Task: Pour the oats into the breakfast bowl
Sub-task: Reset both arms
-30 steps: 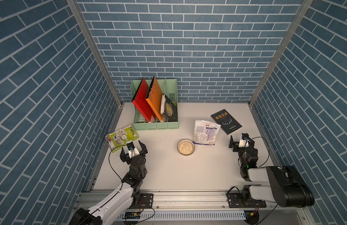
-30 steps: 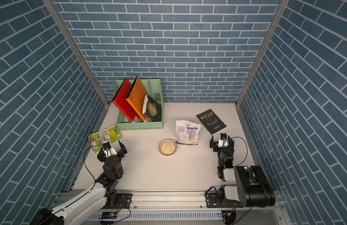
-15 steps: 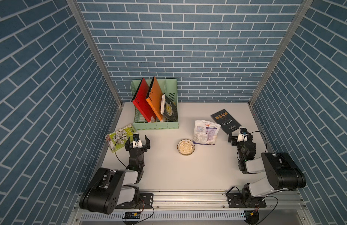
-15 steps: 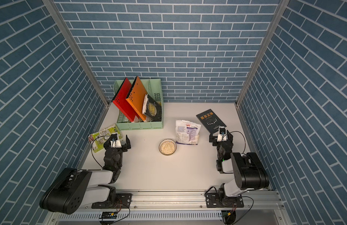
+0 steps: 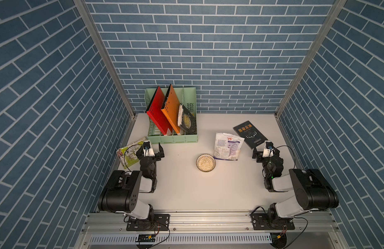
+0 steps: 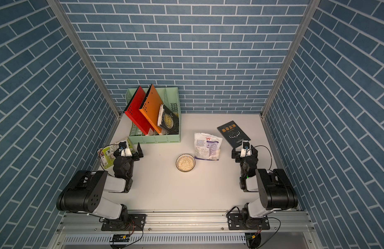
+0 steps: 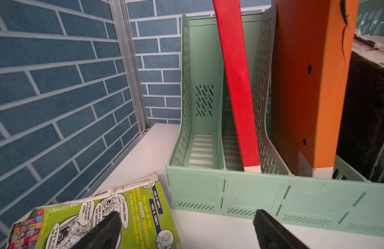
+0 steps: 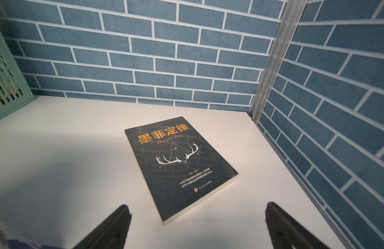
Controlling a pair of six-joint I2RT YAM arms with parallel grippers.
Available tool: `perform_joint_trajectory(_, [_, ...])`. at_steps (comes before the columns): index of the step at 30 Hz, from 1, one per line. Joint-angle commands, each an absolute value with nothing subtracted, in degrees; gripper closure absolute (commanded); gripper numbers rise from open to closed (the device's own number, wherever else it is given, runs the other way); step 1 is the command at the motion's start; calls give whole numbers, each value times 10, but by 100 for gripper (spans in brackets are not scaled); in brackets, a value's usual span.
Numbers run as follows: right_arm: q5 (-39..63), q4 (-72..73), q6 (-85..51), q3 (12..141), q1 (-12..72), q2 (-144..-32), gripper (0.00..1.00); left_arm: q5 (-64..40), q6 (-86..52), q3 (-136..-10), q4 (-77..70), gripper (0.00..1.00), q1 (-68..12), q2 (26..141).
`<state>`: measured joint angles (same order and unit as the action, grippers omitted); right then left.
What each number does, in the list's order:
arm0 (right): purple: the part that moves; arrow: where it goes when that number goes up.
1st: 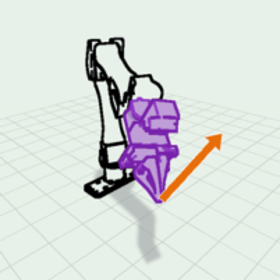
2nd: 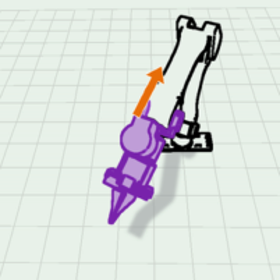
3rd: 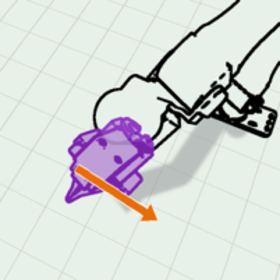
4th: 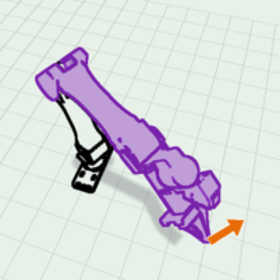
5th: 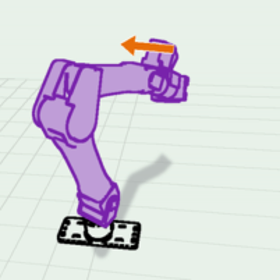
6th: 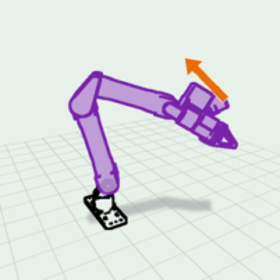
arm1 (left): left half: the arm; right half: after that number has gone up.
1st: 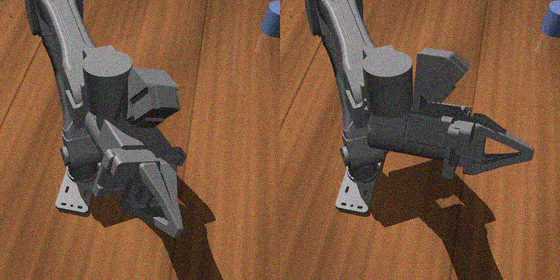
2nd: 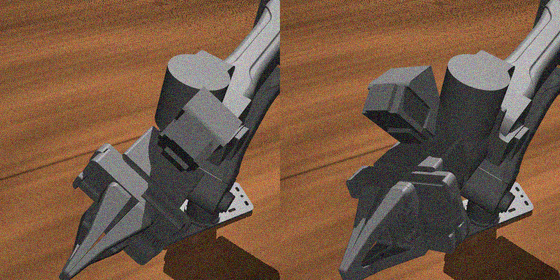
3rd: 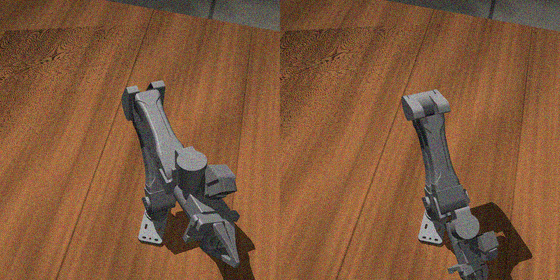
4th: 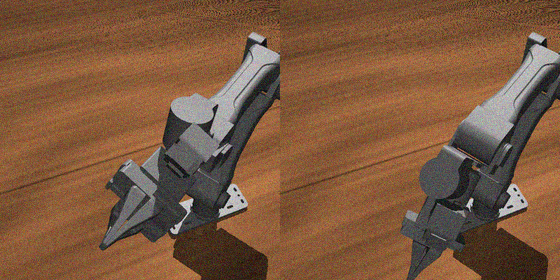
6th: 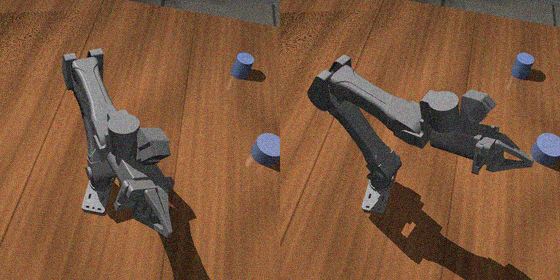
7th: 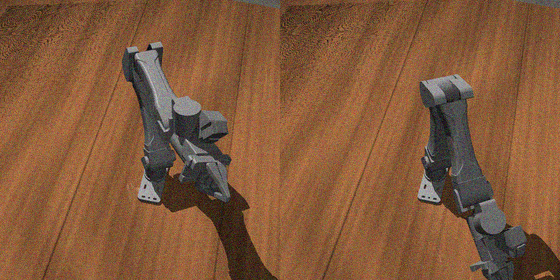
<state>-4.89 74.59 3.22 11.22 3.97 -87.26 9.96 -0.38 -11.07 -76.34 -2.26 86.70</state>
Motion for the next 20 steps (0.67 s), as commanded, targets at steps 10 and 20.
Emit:
perform_joint_trajectory(10, [-46,746,22,119,36,-875,0,54,-3,-119,-740,0,-20,869])
perform_joint_trajectory(20, [-46,746,22,119,36,-875,0,54,-3,-119,-739,0,-20,869])
